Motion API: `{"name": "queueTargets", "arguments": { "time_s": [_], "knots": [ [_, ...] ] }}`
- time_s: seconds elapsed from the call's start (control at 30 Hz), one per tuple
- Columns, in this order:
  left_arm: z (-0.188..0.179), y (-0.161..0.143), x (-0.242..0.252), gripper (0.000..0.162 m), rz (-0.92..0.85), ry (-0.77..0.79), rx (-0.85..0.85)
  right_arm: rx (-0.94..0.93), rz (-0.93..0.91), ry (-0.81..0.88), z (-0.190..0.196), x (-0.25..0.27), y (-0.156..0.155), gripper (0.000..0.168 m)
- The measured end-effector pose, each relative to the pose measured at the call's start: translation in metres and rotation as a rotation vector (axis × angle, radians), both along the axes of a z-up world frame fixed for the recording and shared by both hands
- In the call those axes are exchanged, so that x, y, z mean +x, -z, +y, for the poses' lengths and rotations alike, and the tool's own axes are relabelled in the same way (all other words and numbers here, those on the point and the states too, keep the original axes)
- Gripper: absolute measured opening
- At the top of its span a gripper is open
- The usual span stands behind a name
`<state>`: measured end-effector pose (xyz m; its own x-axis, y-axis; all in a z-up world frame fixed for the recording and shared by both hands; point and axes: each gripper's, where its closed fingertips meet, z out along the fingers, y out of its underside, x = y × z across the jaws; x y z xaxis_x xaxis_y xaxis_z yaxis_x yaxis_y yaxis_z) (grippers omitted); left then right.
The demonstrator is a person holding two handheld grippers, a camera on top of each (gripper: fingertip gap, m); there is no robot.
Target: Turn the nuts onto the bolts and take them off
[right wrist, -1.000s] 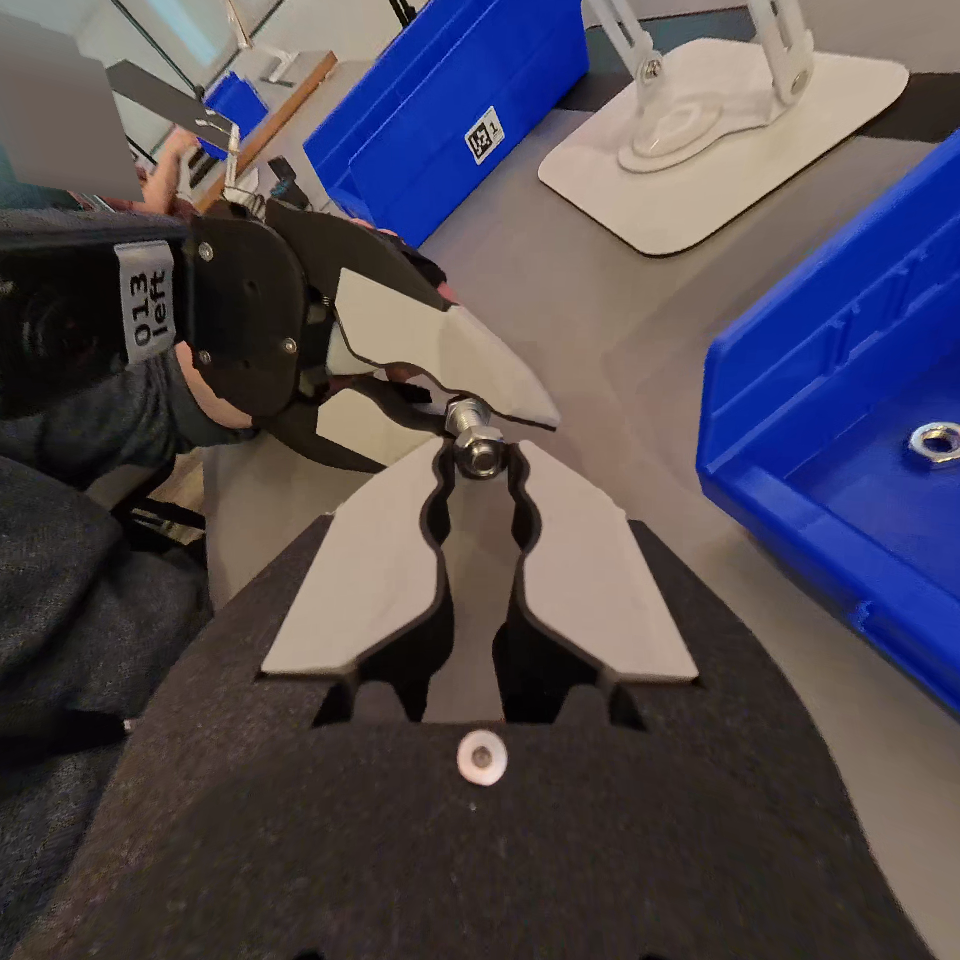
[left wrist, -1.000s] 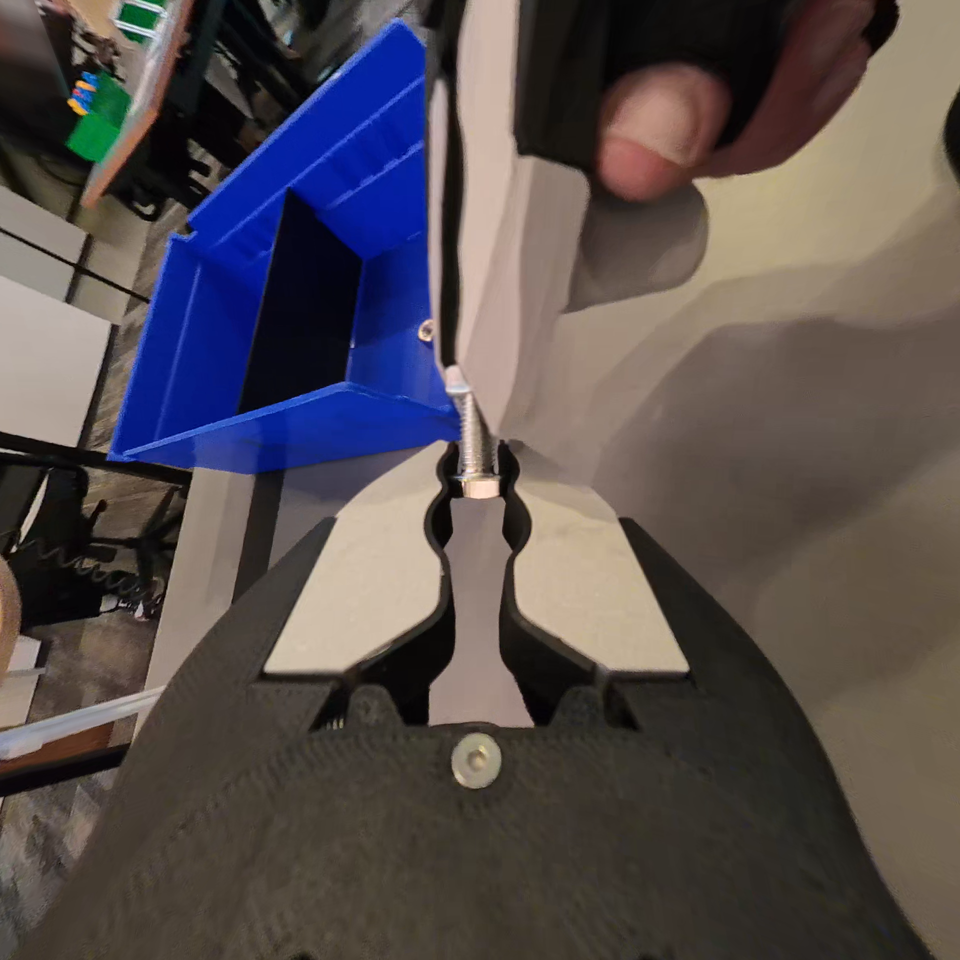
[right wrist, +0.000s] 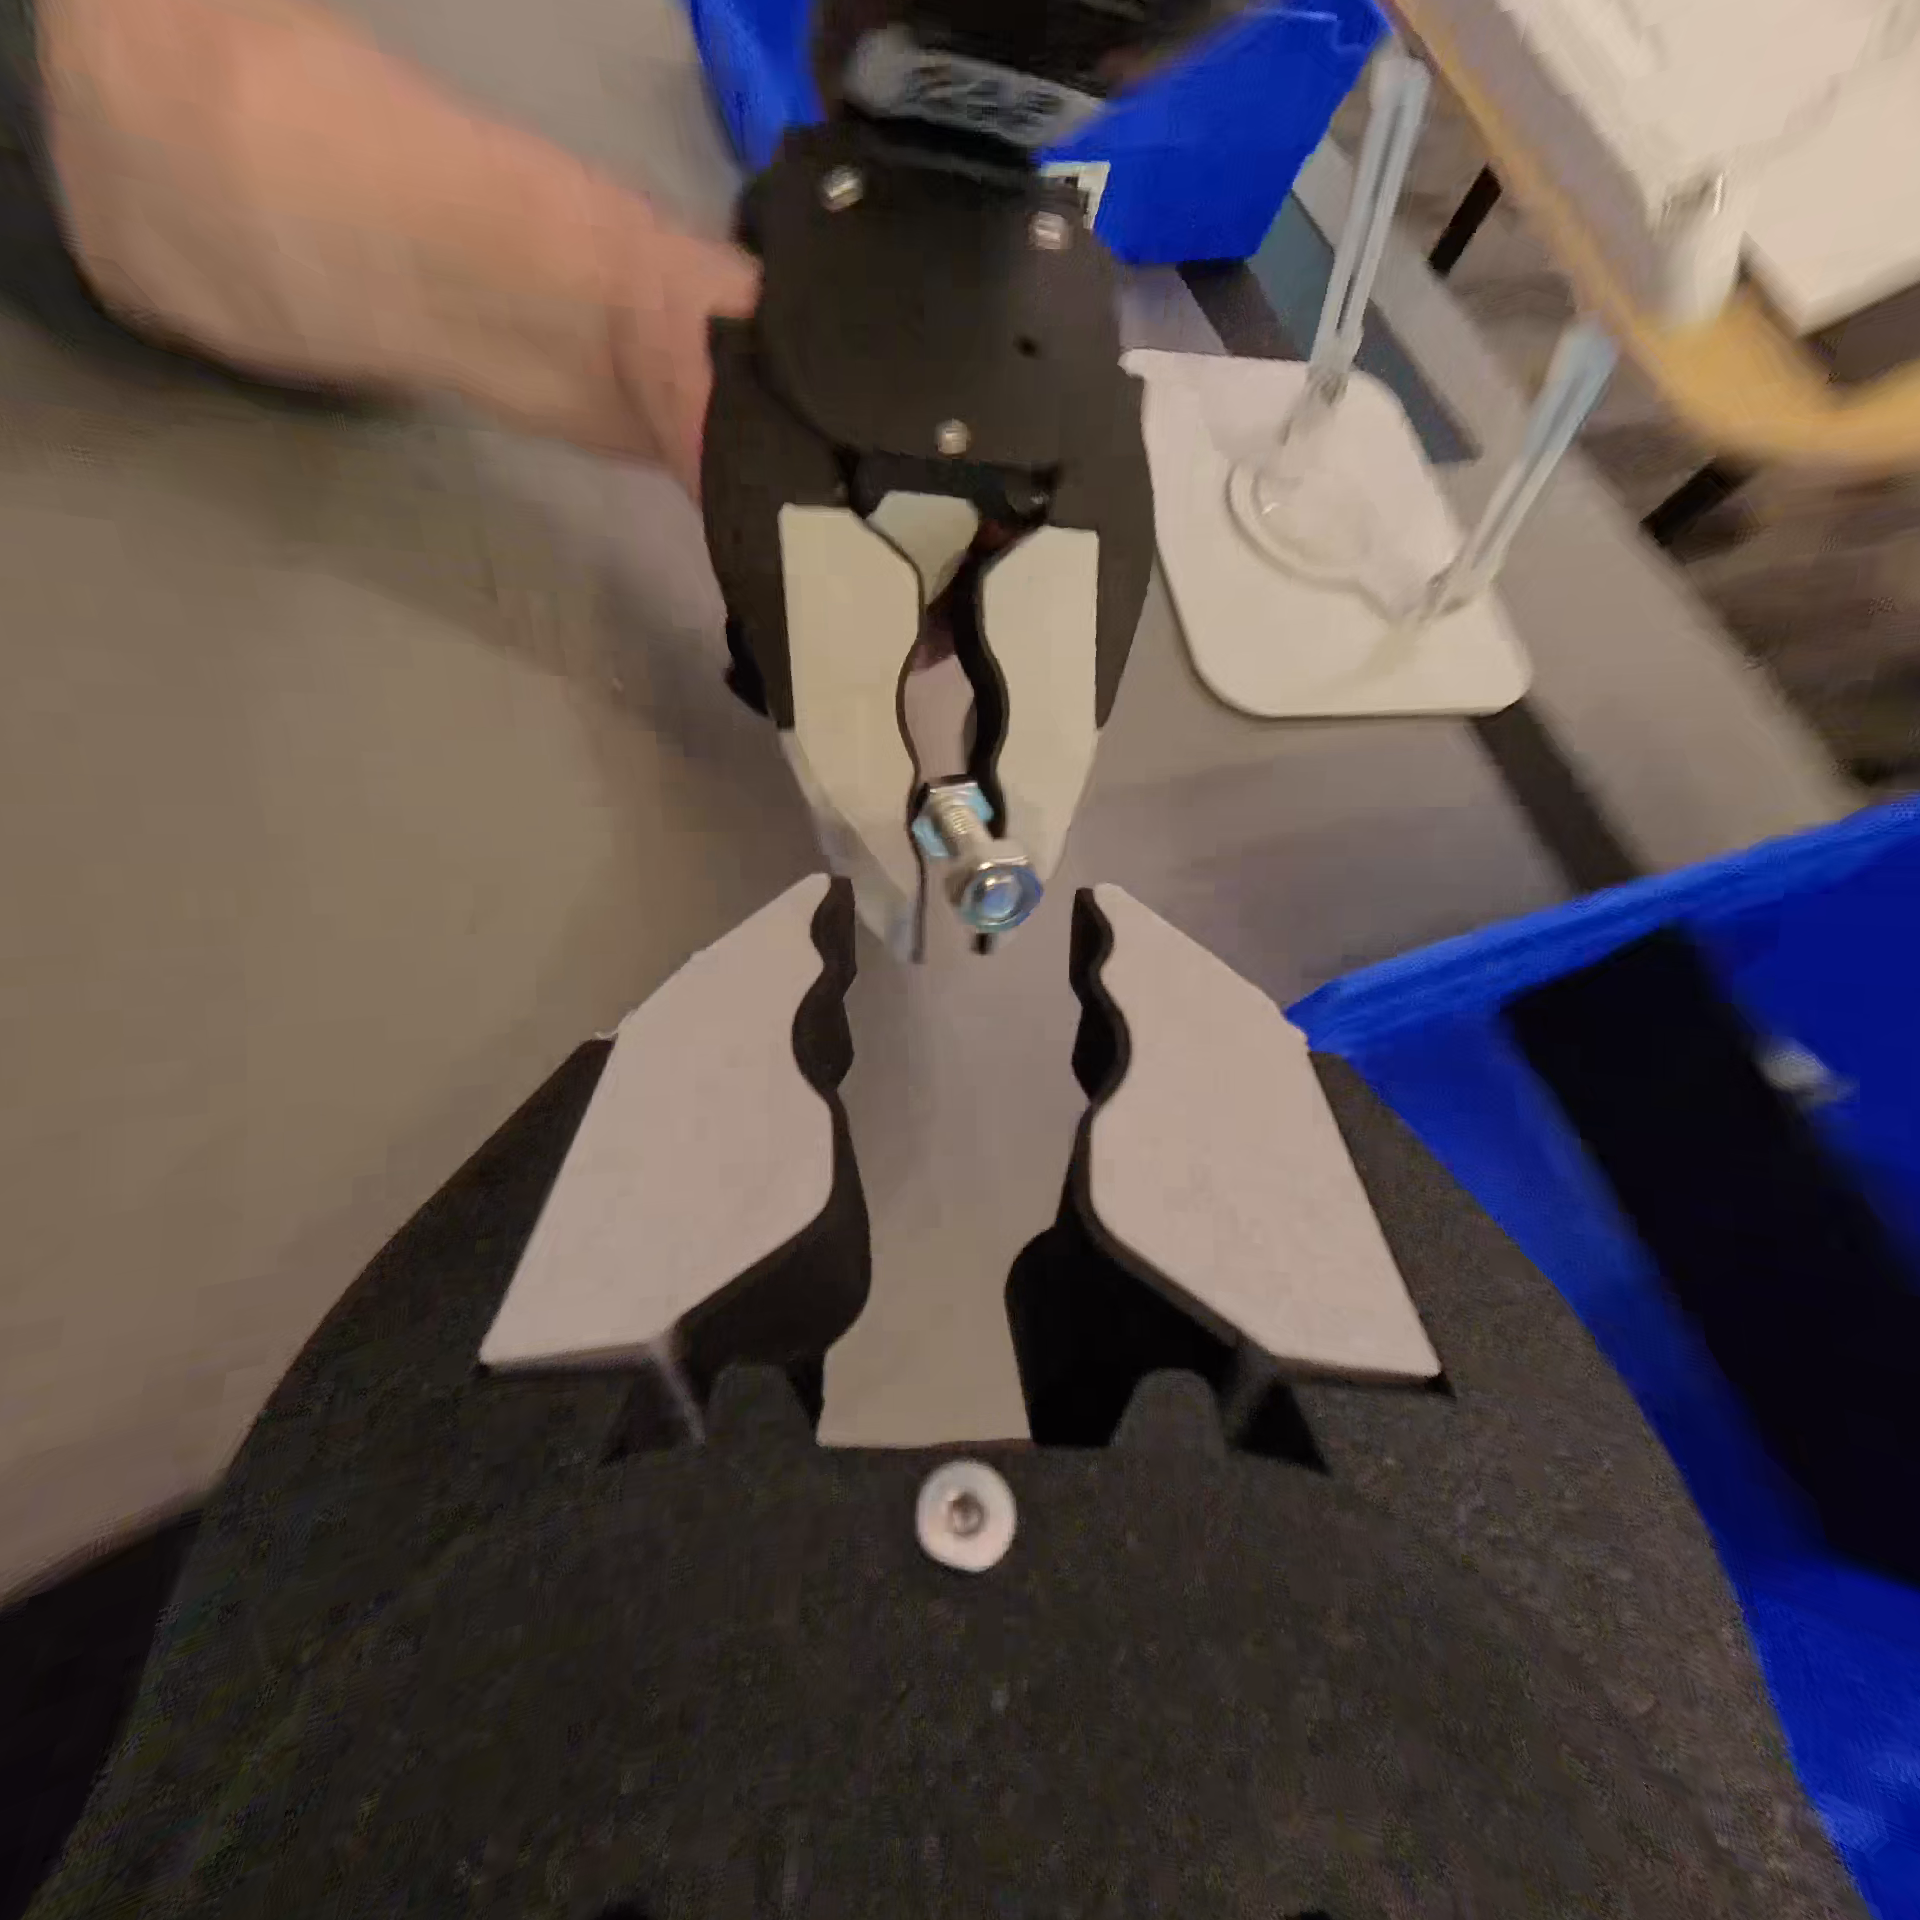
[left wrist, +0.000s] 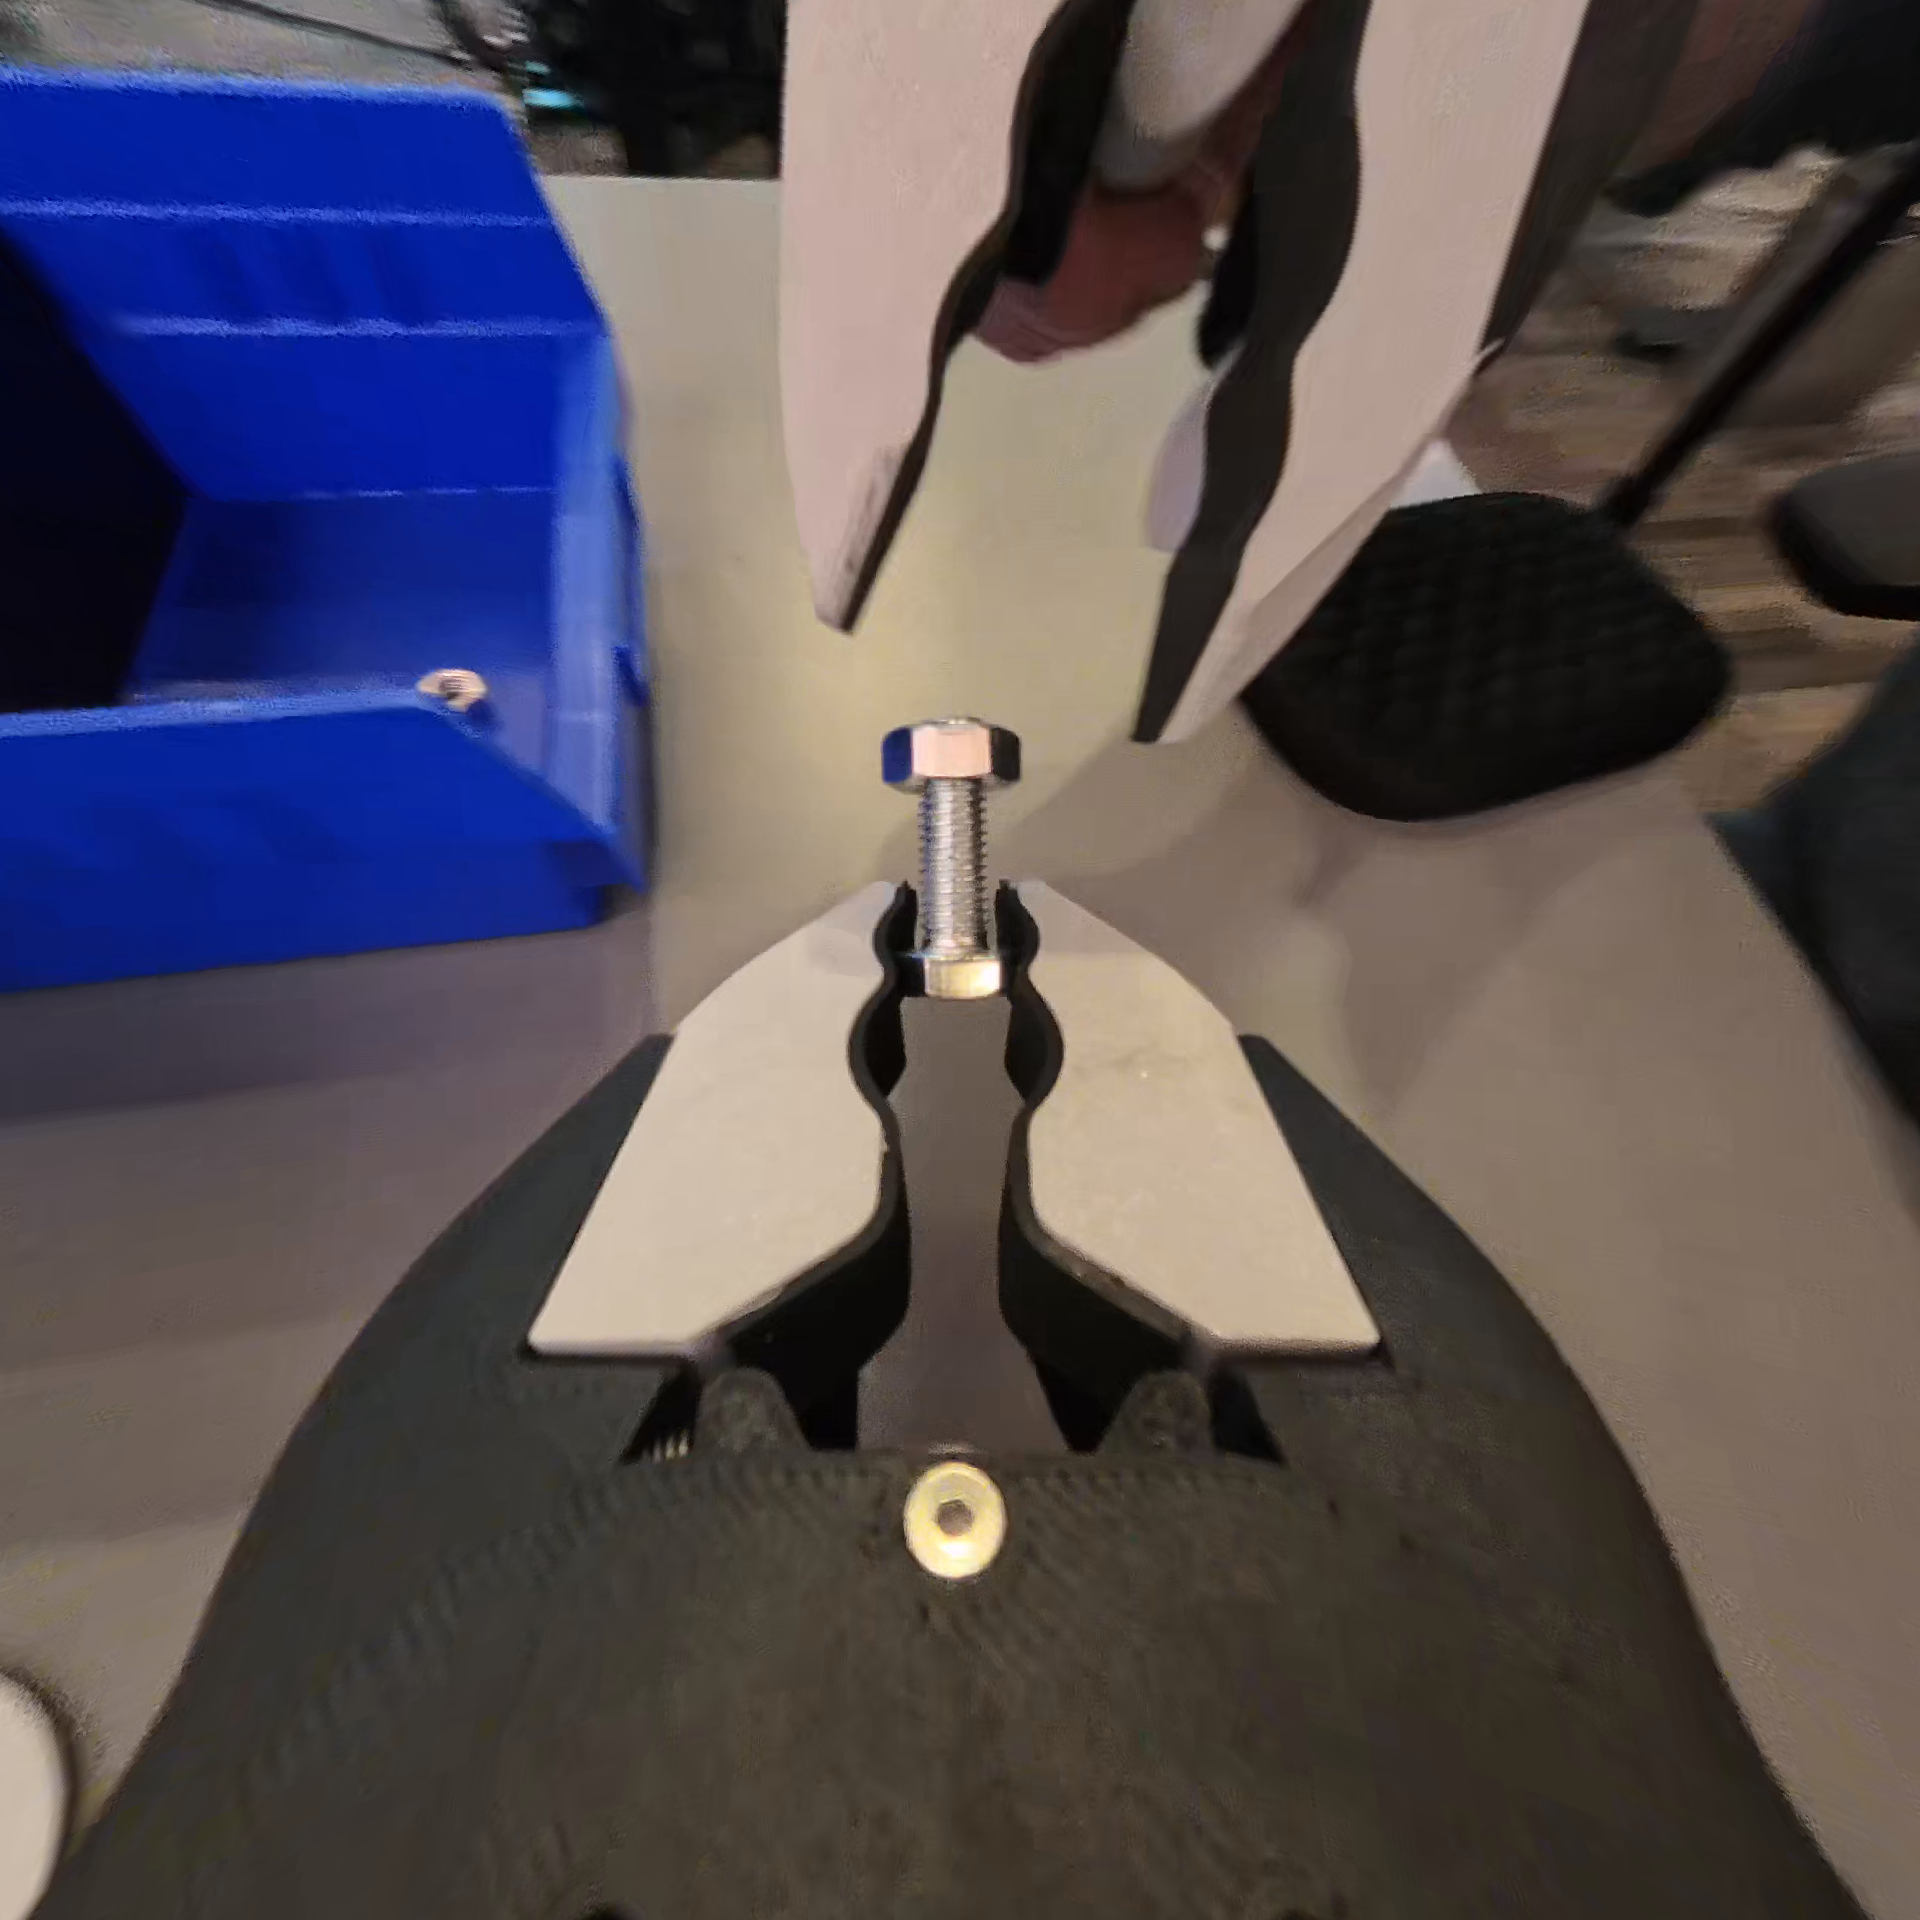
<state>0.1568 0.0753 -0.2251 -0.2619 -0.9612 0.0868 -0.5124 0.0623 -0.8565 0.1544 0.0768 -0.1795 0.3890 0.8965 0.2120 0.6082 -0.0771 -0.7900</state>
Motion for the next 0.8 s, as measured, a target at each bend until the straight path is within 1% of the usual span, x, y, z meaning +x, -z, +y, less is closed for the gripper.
{"name": "queueTargets", "arguments": {
  "time_s": [0.07,0.17,0.23,0.3,0.37,0.4,0.43,0.53,0.57,0.67,0.7,0.73,0.77,0.8],
  "knots": [
    [0.012,-0.004,0.003,0.015,-0.025,-0.081,0.123,-0.201,0.191,0.096,0.004,0.005,0.001,0.037],
    [0.021,-0.006,0.007,0.015,-0.013,-0.161,0.321,-0.437,0.421,0.2,0.011,0.013,0.006,0.04],
    [0.024,-0.004,0.009,0.015,0.018,-0.201,0.444,-0.558,0.518,0.215,0.011,0.012,0.01,0.038],
    [0.028,-0.003,0.012,0.015,0.032,-0.244,0.577,-0.606,0.565,0.219,0.01,0.009,0.014,0.038],
    [0.026,0.003,0.013,0.015,0.075,-0.238,0.658,-0.624,0.59,0.217,0.009,0.006,0.016,0.032],
    [0.026,0.002,0.014,0.015,0.068,-0.252,0.691,-0.621,0.591,0.216,0.009,0.005,0.017,0.024],
    [0.024,0.005,0.015,0.015,0.074,-0.241,0.69,-0.611,0.591,0.213,0.008,0.004,0.017,0.016],
    [0.021,0.008,0.017,0.015,0.081,-0.236,0.679,-0.566,0.55,0.21,0.009,0.004,0.019,0.003],
    [0.019,0.01,0.017,0.015,0.087,-0.226,0.67,-0.546,0.535,0.194,0.008,0.004,0.018,0.0],
    [0.018,0.008,0.016,0.015,0.083,-0.219,0.629,-0.466,0.474,0.154,0.006,0.002,0.015,0.0],
    [0.018,0.006,0.016,0.015,0.07,-0.22,0.613,-0.439,0.459,0.145,0.006,0.001,0.013,0.001],
    [0.019,0.004,0.016,0.015,0.062,-0.225,0.61,-0.42,0.442,0.139,0.006,0.0,0.011,0.009],
    [0.02,0.004,0.016,0.015,0.065,-0.229,0.617,-0.412,0.42,0.143,0.007,0.0,0.011,0.028],
    [0.022,0.003,0.015,0.015,0.065,-0.235,0.629,-0.413,0.407,0.149,0.008,0.0,0.011,0.039]
  ]
}}
